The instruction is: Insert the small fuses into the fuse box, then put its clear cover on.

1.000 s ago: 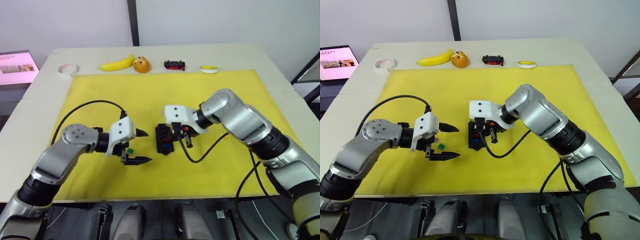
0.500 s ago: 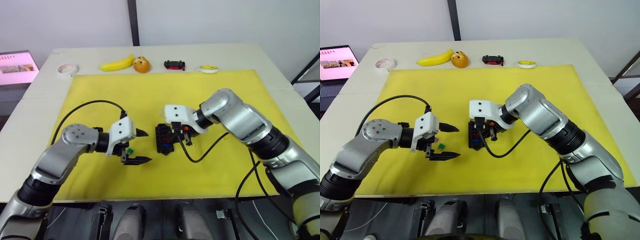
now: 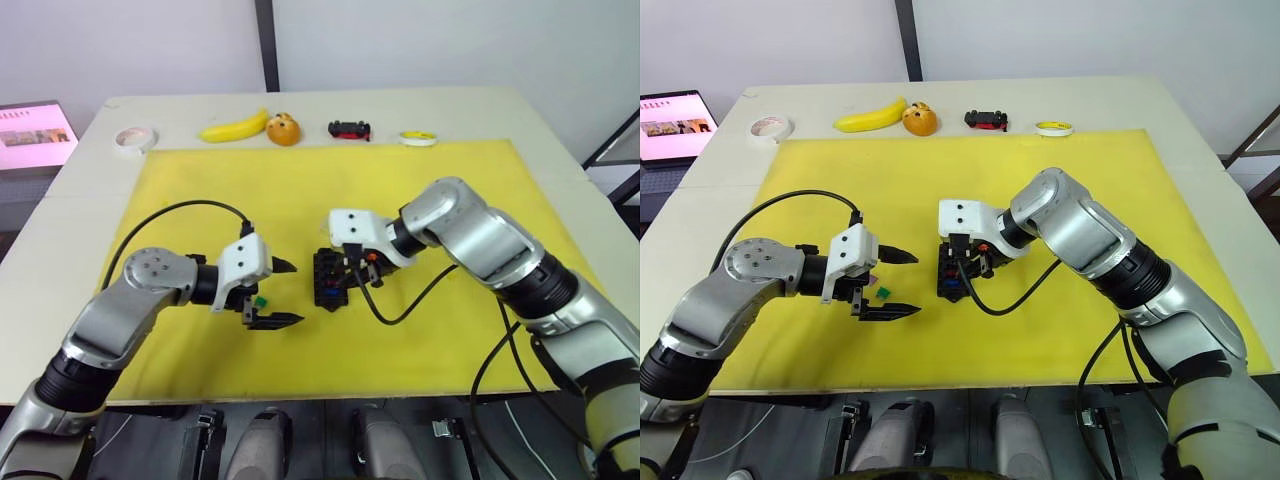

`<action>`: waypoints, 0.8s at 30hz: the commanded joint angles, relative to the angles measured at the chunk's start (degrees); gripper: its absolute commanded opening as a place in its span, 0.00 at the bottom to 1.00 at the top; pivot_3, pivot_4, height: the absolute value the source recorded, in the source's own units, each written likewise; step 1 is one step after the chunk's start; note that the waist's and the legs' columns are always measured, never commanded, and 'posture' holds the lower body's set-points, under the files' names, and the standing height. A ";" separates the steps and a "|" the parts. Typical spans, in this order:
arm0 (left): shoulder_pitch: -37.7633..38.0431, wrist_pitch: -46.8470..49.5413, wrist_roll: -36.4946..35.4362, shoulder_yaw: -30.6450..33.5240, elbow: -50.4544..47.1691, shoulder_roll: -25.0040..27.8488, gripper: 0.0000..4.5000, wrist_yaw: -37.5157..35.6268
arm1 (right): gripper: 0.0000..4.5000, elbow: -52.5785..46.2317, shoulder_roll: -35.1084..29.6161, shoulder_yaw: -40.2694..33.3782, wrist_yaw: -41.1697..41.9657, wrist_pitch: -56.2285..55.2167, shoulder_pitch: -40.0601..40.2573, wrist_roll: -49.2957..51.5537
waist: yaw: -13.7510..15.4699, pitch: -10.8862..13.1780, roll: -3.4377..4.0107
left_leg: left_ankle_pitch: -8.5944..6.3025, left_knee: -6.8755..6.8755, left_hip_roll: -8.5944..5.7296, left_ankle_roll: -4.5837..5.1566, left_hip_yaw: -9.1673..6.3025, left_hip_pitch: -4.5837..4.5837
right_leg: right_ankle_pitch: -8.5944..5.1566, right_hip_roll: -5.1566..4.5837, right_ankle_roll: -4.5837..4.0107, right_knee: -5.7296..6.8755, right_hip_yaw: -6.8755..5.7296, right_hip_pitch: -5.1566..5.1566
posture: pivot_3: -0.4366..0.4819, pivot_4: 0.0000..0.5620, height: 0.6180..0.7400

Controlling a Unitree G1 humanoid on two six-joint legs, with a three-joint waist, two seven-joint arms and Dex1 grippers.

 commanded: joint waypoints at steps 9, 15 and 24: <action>-1.21 -0.32 0.23 -0.18 -1.15 -0.23 1.00 0.03 | 0.31 -1.89 0.51 -1.67 -0.13 1.29 -1.27 0.95 | 0.01 0.00 0.00 | 0.00 0.00 0.00 0.00 0.00 0.00 | 0.00 0.00 0.00 0.00 0.00 0.00 | 0.48 0.27 1.00; -1.25 -0.20 0.22 -0.07 -1.19 -0.14 1.00 0.07 | 0.01 -1.93 0.59 -1.56 -0.07 1.93 -1.24 1.35 | 0.00 0.00 0.00 | 0.00 0.00 0.00 0.00 0.00 0.00 | 0.00 0.00 0.00 0.00 0.00 0.00 | 0.48 0.27 1.00; -1.24 -0.02 0.10 0.01 -1.42 -0.03 1.00 0.07 | 0.01 -2.18 0.47 -1.61 -0.16 3.18 -1.84 1.72 | 0.00 0.00 0.00 | 0.00 0.00 0.00 0.00 0.00 0.00 | 0.00 0.00 0.00 0.00 0.00 0.00 | 0.48 0.27 1.00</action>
